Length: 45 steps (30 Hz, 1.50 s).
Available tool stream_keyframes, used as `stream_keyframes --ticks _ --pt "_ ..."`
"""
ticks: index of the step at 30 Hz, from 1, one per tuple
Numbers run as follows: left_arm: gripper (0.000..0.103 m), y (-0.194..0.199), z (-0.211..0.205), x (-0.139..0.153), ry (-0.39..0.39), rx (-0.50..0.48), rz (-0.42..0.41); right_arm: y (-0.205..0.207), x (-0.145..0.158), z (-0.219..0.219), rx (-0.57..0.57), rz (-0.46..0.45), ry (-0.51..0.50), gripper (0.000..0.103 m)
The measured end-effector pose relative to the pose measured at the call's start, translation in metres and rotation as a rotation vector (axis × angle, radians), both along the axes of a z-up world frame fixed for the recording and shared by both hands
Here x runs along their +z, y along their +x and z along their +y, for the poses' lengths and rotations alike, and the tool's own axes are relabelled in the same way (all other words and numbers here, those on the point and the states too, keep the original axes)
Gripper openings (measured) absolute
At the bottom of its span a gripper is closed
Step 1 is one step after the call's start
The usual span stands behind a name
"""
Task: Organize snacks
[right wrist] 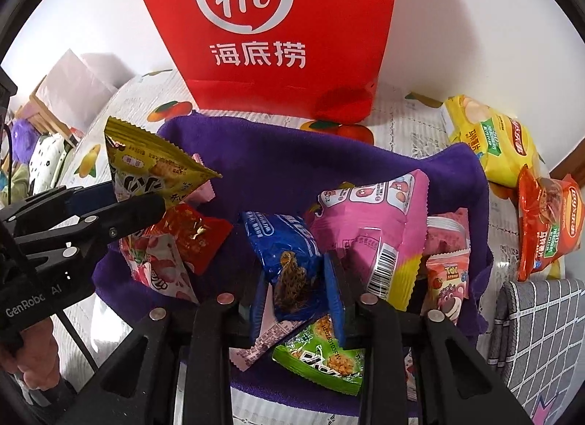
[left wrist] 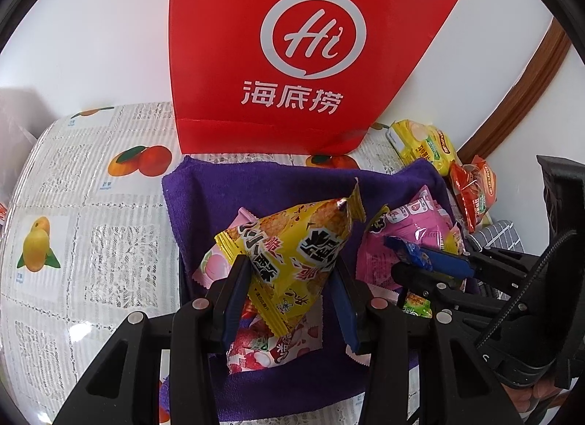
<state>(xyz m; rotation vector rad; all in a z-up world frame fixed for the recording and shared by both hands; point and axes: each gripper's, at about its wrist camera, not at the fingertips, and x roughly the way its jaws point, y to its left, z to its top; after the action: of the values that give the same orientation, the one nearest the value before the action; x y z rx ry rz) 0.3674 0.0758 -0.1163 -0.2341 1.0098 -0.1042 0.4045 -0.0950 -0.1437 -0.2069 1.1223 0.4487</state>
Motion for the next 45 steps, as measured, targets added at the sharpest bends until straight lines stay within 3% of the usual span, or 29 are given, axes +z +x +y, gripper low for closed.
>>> stream_keyframes --ticks 13,15,21,25,33,37,45 --pt "0.044 -0.001 -0.010 0.002 -0.008 -0.043 0.001 -0.005 0.019 -0.008 0.004 -0.044 0.031 0.066" --pt "0.054 -0.002 -0.011 0.006 -0.013 -0.048 -0.008 -0.007 0.026 -0.012 -0.010 -0.064 0.032 0.067" --pt "0.069 -0.008 -0.017 0.020 0.017 -0.063 -0.053 -0.013 0.045 -0.025 -0.076 -0.116 0.042 0.072" --pt "0.077 -0.013 -0.018 0.031 0.035 -0.060 -0.076 -0.024 0.048 -0.036 -0.117 -0.105 0.079 0.073" --pt "0.081 -0.038 -0.035 0.050 0.076 -0.080 -0.081 -0.063 0.064 -0.054 -0.172 -0.122 0.097 0.073" --pt "0.089 -0.065 -0.039 0.057 0.067 -0.070 -0.099 -0.088 0.072 -0.064 -0.205 -0.125 0.121 0.074" --pt "0.089 -0.123 -0.038 0.076 0.048 -0.077 -0.126 -0.155 0.093 -0.073 -0.233 -0.194 0.133 0.074"
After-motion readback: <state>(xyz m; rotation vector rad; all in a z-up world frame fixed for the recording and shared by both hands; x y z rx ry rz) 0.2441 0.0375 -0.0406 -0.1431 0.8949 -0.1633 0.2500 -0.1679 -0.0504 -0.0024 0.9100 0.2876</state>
